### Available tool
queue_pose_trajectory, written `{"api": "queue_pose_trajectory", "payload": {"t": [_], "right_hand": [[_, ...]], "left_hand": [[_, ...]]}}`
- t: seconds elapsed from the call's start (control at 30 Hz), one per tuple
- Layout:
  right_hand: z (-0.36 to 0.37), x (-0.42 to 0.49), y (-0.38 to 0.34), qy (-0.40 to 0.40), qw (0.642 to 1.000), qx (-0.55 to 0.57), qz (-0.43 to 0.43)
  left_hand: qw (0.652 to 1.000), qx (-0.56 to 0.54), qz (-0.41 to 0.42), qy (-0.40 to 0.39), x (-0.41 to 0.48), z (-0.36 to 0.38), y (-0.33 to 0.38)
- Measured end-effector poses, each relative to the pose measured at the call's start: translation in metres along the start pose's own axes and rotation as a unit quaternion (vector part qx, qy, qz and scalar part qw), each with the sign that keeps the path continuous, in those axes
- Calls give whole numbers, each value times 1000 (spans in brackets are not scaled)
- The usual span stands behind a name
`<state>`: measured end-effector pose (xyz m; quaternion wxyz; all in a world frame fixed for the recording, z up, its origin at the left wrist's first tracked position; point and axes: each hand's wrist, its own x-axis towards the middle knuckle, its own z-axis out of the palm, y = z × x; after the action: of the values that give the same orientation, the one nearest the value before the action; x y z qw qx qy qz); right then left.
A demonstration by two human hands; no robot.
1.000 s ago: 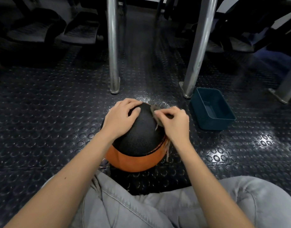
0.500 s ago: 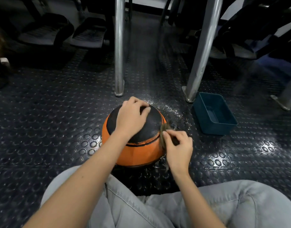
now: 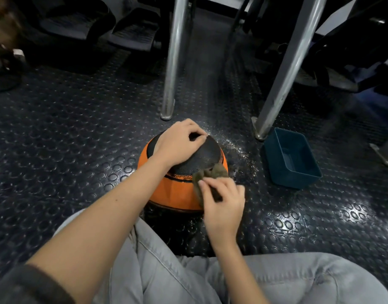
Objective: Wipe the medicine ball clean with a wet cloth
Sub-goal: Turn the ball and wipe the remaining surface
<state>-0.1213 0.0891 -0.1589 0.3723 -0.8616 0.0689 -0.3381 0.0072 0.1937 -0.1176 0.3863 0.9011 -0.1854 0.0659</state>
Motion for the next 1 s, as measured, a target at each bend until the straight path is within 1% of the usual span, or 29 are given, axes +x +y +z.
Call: {"api": "queue_pose_trajectory", "payload": {"t": [0.1,0.17,0.23,0.3,0.4,0.47,0.53,0.57,0.67,0.73,0.8,0.9,1.0], "right_hand": [[4,13,3,12,999,-28,-26],[9,45,4,9,999,-39,-3],[14,77,6,-20,998,-39,36],[15,80,6,-36,998,-37,48],[8,40,-1,-4,1000,-20,18],[3,16,-5,-1,999,-20,-27],[3,29,-3,-9,998,-44,-51],[6,43,1,-13,998,-56,-38],[12,93,12,-55,995,-70,40],[11,94,13,-69,995,-51,53],[6,63,4,-53,998,-32,29],[-2,13,-7,-44,998,-28,-46],[-3,27,-3,-61,995,-42,-63]], "left_hand": [[1000,-11,9,-5,0,1,-1],[1000,-18,15,-1,-2,1,-2],[1000,-11,19,-3,-3,2,-1],[1000,-1,12,-6,-3,2,1],[1000,-7,-1,5,-1,3,0],[1000,-14,0,5,0,4,0],[1000,-22,1,2,-3,4,0],[1000,-25,2,4,-4,4,1],[1000,-13,3,5,-8,4,2],[1000,-3,-2,5,-8,4,3],[1000,-4,-9,18,-6,3,2],[1000,-6,-12,20,-1,6,2],[1000,-12,-1,7,1,9,1]]}}
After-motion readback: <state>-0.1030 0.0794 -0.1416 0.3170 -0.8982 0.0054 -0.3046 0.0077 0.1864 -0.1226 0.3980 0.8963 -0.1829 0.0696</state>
